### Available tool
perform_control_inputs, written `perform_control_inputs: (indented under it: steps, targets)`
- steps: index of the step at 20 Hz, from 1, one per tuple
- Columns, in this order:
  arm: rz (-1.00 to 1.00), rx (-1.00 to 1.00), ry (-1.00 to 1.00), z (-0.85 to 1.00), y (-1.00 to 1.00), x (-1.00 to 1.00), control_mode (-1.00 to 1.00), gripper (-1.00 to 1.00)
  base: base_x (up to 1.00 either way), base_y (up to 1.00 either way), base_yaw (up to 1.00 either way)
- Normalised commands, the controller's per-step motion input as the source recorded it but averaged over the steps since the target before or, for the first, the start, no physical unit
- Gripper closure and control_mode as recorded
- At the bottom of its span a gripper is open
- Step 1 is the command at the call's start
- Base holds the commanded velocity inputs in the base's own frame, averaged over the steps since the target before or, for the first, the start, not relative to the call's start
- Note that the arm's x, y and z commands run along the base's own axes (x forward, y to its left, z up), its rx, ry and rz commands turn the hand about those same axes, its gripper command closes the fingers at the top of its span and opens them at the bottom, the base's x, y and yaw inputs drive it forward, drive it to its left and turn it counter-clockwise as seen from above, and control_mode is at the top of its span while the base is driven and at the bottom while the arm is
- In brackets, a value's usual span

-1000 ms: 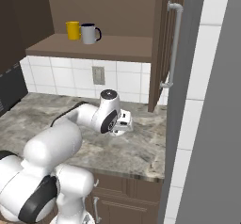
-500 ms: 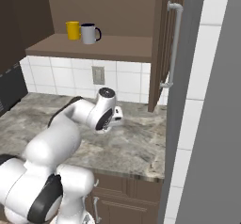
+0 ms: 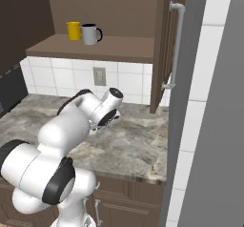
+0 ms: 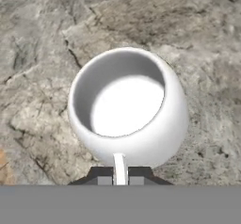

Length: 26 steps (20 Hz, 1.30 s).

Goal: Pick the mug on the counter and place it in the cabinet with the handle facing the right, like the mugs already inside.

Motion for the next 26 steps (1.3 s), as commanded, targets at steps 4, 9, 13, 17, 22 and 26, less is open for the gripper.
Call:
perform_control_inputs:
  steps: [4, 9, 13, 17, 22, 26]
  targets:
    - [0.34, 0.16, 0.05, 0.00, 0.27, 0.06, -1.00, 1.00, 0.00, 0.00, 0.00]
    - [0.26, 0.11, 0.03, 0.14, 0.19, 0.00, -1.00, 1.00, 0.00, 0.00, 0.00]
    - [0.19, 0.04, -0.03, 0.23, 0.19, -0.05, -1.00, 1.00, 0.00, 0.00, 0.00]
    - [0.10, 0.00, -0.14, 0.11, 0.20, -0.27, -1.00, 1.00, 0.00, 0.00, 0.00]
    - [0.01, 0.00, -0.19, 0.06, 0.18, -0.43, -1.00, 1.00, 0.00, 0.00, 0.00]
    - [0.00, 0.05, -0.02, 0.25, 0.18, -0.14, -1.00, 1.00, 0.00, 0.00, 0.00]
